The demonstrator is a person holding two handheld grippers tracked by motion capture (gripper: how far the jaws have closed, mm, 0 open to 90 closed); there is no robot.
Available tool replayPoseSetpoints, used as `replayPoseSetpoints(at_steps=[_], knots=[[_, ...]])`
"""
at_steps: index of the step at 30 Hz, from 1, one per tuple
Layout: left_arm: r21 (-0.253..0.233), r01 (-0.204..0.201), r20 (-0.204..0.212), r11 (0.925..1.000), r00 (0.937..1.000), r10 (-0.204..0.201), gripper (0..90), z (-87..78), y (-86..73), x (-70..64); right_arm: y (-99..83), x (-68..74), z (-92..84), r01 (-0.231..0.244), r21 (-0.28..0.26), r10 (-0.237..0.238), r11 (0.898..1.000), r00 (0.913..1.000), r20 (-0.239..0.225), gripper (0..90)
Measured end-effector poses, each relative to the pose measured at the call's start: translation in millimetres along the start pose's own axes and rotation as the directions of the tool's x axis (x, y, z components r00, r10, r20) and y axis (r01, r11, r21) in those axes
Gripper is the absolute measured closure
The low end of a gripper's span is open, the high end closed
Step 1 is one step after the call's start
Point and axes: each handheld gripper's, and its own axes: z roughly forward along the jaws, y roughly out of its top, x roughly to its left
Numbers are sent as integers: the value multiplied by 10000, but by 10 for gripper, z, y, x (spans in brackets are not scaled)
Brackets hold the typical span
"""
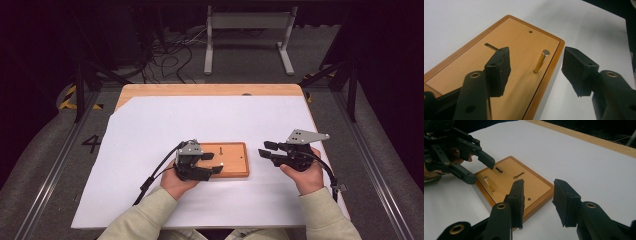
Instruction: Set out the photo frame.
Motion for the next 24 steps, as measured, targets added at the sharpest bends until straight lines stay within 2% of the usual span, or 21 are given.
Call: replayPoseSetpoints(at_steps=[7, 8, 10, 13, 14, 17, 19, 22, 23, 24], knots=[[366, -274, -7, 9990, 9996, 275, 445, 152, 22, -35, -45, -20, -68, -211, -33, 211, 9998, 9997, 110, 613], [484, -420, -88, 9979, 9991, 425, 455, 183, 18, -53, -50, -25, -72, -222, -41, 223, 9997, 9997, 119, 612], [497, -448, -174, 9978, 9988, 457, 470, 190, 17, -60, -54, -28, -74, -252, -34, 253, 9997, 9996, 114, 612], [595, -613, -444, 9963, 9970, 640, 551, 200, 13, -65, -65, -35, -66, -280, -14, 280, 9996, 9995, 122, 612], [690, -681, -536, 9953, 9960, 719, 603, 205, 11, -62, -68, -34, -59, -311, 1, 311, 9995, 9995, 96, 611], [943, -750, -549, 9927, 9952, 804, 710, 244, -3, -61, -71, -28, -41, -272, 84, 271, 9996, 9996, 60, 612], [1017, -1080, -528, 9889, 9921, 1138, 753, 263, -5, -77, -71, -26, -33, -253, 93, 253, 9996, 9997, 28, 612], [1018, -1694, -625, 9803, 9824, 1763, 832, 276, -18, -115, -73, -30, -31, -251, 85, 251, 9996, 9997, 22, 612], [1015, -1716, -603, 9799, 9821, 1782, 834, 275, -20, -112, -73, -31, -31, -262, 81, 262, 9996, 9997, 5, 612], [955, -1611, -531, 9823, 9846, 1666, 836, 276, -26, -106, -73, -32, -30, -270, 96, 270, 9996, 9996, -2, 612]])
